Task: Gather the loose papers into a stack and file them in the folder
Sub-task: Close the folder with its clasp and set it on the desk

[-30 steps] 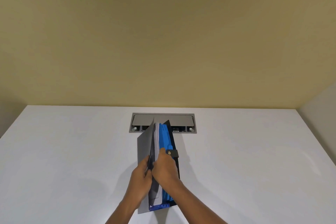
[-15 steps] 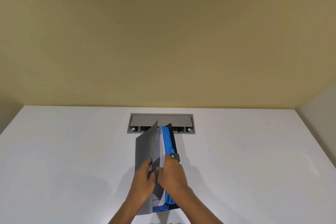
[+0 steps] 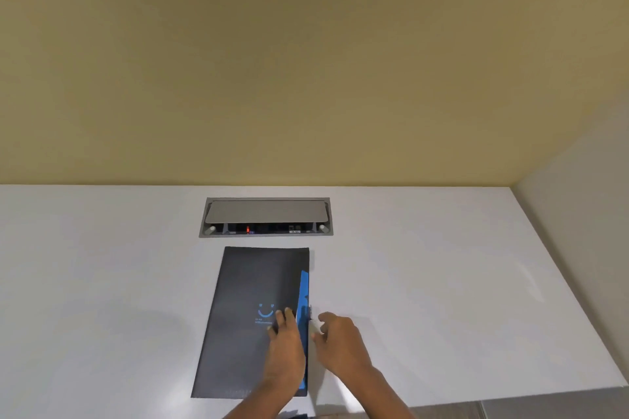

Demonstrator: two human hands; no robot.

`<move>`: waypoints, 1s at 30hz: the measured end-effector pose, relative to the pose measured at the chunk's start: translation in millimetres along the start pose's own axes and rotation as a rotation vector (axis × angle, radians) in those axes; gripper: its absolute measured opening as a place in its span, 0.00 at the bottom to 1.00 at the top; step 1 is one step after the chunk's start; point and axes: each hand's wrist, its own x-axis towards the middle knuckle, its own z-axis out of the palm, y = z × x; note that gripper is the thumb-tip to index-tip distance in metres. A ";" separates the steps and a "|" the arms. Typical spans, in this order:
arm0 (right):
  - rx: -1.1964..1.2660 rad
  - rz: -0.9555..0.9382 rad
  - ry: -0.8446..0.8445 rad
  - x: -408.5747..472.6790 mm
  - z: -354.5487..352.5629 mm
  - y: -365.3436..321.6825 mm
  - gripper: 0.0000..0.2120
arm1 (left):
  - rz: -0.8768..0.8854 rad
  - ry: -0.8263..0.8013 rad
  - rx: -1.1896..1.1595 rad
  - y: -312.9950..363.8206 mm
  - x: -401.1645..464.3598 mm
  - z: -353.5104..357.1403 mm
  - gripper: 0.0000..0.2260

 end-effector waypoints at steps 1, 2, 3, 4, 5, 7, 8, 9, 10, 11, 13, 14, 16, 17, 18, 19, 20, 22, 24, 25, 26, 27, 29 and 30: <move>-0.001 -0.006 -0.018 -0.4 -0.3 9.0 0.16 | 0.000 -0.008 0.021 2.1 -1.5 6.1 0.32; -0.001 -0.010 -0.031 0.4 0.9 17.9 0.16 | 0.008 -0.013 0.039 3.8 -2.3 10.6 0.33; -0.001 -0.017 -0.034 1.2 2.7 26.4 0.17 | 0.003 -0.010 0.064 4.9 -1.5 14.5 0.34; 0.000 -0.023 -0.028 2.2 5.3 34.2 0.17 | -0.011 -0.009 0.104 4.6 -1.1 18.3 0.35; 0.006 -0.028 -0.019 4.0 8.3 40.7 0.17 | -0.015 -0.018 0.143 3.4 -0.7 21.4 0.36; 0.015 -0.032 -0.010 7.6 11.8 47.6 0.12 | -0.004 -0.004 0.185 -2.6 -1.4 26.0 0.40; 0.017 -0.034 -0.006 10.2 14.1 48.3 0.10 | 0.008 0.006 0.219 -6.7 -3.1 26.5 0.42; 0.019 -0.041 0.001 13.1 16.7 47.4 0.09 | 0.019 0.012 0.272 -12.4 -4.2 27.1 0.42; 0.026 -0.045 0.009 16.2 19.7 45.0 0.10 | 0.028 0.022 0.314 -18.7 -4.0 26.9 0.41; 0.027 -0.053 0.028 19.6 22.4 41.6 0.11 | 0.022 0.020 0.348 -25.4 -2.5 27.8 0.40; 0.020 -0.066 0.076 28.2 26.6 32.2 0.12 | -0.002 0.003 0.357 -37.5 0.8 24.7 0.41; 0.008 -0.077 0.091 33.4 28.8 27.2 0.12 | -0.019 -0.019 0.375 -43.8 2.5 22.6 0.42; -0.039 -0.108 0.073 44.4 34.3 19.5 0.12 | -0.073 -0.088 0.414 -59.6 8.1 20.7 0.44; -0.051 -0.118 0.060 48.5 36.8 15.9 0.11 | -0.068 -0.116 0.414 -68.5 10.7 21.1 0.45; -0.045 -0.119 0.044 52.8 39.9 12.7 0.11 | -0.055 -0.126 0.397 -76.7 13.7 21.7 0.45; -0.044 -0.124 0.024 57.8 45.2 10.4 0.12 | -0.044 -0.117 0.398 -83.8 15.4 21.4 0.45; -0.045 -0.128 -0.007 60.7 48.6 7.3 0.12 | -0.040 -0.110 0.397 -86.9 17.0 20.2 0.45; -0.067 -0.135 -0.046 66.0 54.7 2.7 0.11 | -0.031 -0.087 0.429 -90.7 16.1 18.6 0.42; -0.113 -0.143 -0.068 70.0 57.8 -1.3 0.11 | 0.004 -0.083 0.456 -91.7 14.0 17.9 0.40; -0.136 -0.149 -0.074 72.6 60.3 -0.6 0.11 | 0.030 -0.069 0.462 -93.4 14.2 19.1 0.39; -0.148 -0.143 -0.079 77.2 63.7 1.2 0.11 | 0.042 -0.060 0.464 -94.3 13.7 19.2 0.39; -0.142 -0.130 -0.081 80.9 65.8 1.1 0.11 | 0.048 -0.051 0.462 -94.2 13.5 18.8 0.39; -0.153 -0.116 -0.077 86.5 69.9 0.5 0.11 | 0.050 -0.045 0.418 -93.3 12.6 15.7 0.40; -0.166 -0.120 -0.071 89.6 71.8 0.5 0.11 | 0.053 -0.052 0.399 -93.2 12.5 14.7 0.40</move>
